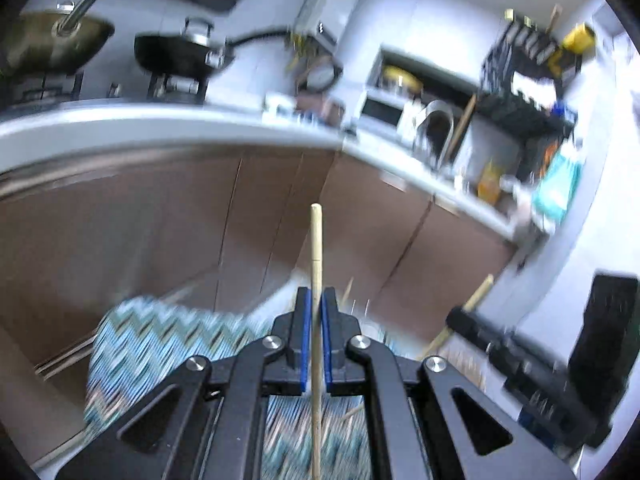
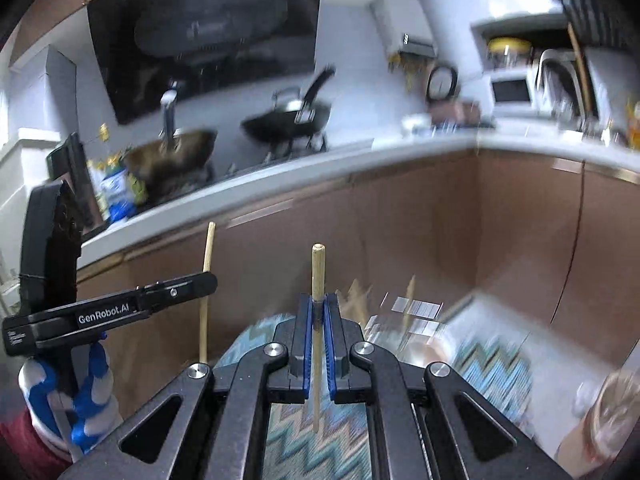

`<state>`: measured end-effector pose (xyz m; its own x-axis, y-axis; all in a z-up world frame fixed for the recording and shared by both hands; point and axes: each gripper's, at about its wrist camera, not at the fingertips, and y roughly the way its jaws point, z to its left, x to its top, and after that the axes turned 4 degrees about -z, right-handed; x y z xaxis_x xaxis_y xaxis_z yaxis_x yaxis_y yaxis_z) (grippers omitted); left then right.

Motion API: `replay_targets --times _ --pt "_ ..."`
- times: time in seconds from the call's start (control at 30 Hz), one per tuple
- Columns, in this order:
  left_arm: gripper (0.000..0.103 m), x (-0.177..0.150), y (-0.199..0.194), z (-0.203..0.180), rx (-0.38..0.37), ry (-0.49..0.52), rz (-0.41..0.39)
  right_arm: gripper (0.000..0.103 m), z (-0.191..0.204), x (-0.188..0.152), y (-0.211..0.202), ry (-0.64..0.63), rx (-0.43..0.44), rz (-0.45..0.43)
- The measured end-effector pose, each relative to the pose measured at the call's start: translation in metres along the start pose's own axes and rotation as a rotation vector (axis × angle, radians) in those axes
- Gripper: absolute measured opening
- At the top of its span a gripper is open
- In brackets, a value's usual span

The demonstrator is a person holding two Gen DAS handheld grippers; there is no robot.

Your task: Organize utensils

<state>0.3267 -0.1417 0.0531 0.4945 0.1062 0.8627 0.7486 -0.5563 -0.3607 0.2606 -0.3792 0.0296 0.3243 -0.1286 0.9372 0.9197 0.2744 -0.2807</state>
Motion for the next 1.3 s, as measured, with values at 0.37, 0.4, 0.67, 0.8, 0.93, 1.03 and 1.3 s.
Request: replay_targets --times 0.37,0.4,0.67,0.8,0.93,1.03,1.3 --pt "0.004 -0.001 0.112 -0.012 0.105 -0.025 -0.209 0.006 -0.035 -0.012 0.079 -0.077 -0.113 -0.011" --pt "0.004 -0.007 0.12 -0.01 0.109 -0.024 -0.204 0.006 -0.037 -0.016 0.083 -0.078 -0.116 -0.004" --pt "0.013 -0.037 0.143 0.003 0.163 0.01 -0.183 0.009 -0.053 -0.041 0.092 -0.058 -0.142 0.022" --pt "0.03 -0.037 0.122 0.003 0.177 0.036 -0.192 0.023 -0.049 -0.04 0.079 -0.048 -0.152 0.005" --pt "0.039 -0.036 0.091 -0.001 0.217 0.08 -0.175 0.029 -0.039 -0.039 0.058 -0.056 -0.166 -0.017" --pt "0.044 -0.042 0.065 -0.008 0.252 0.13 -0.146 0.033 -0.029 -0.04 0.04 -0.066 -0.178 -0.027" --pt "0.05 -0.081 -0.005 -0.029 0.324 0.287 -0.086 0.046 0.004 -0.062 -0.017 -0.101 -0.207 -0.021"
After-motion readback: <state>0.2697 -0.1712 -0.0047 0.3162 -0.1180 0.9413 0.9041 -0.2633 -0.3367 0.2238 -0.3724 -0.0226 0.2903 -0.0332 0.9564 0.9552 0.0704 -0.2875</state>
